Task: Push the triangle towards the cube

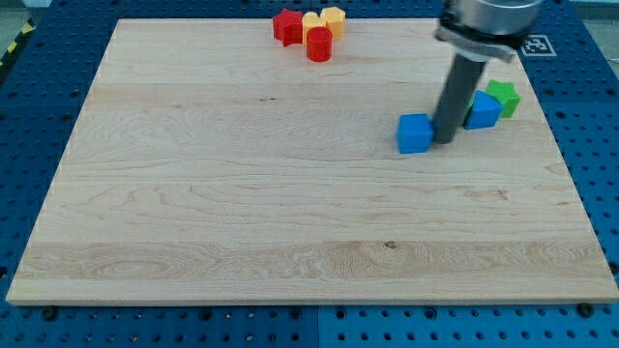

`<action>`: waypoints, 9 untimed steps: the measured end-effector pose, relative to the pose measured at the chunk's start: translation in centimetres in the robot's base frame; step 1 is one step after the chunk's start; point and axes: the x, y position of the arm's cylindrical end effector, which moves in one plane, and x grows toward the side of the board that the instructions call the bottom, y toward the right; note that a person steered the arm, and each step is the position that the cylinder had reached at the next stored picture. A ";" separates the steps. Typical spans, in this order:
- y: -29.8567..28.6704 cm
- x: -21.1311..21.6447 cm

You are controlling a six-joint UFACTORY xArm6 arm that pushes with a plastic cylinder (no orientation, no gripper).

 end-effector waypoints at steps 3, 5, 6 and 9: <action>-2.8 -3.0; 0.1 -8.4; 5.3 -11.8; 16.6 -6.0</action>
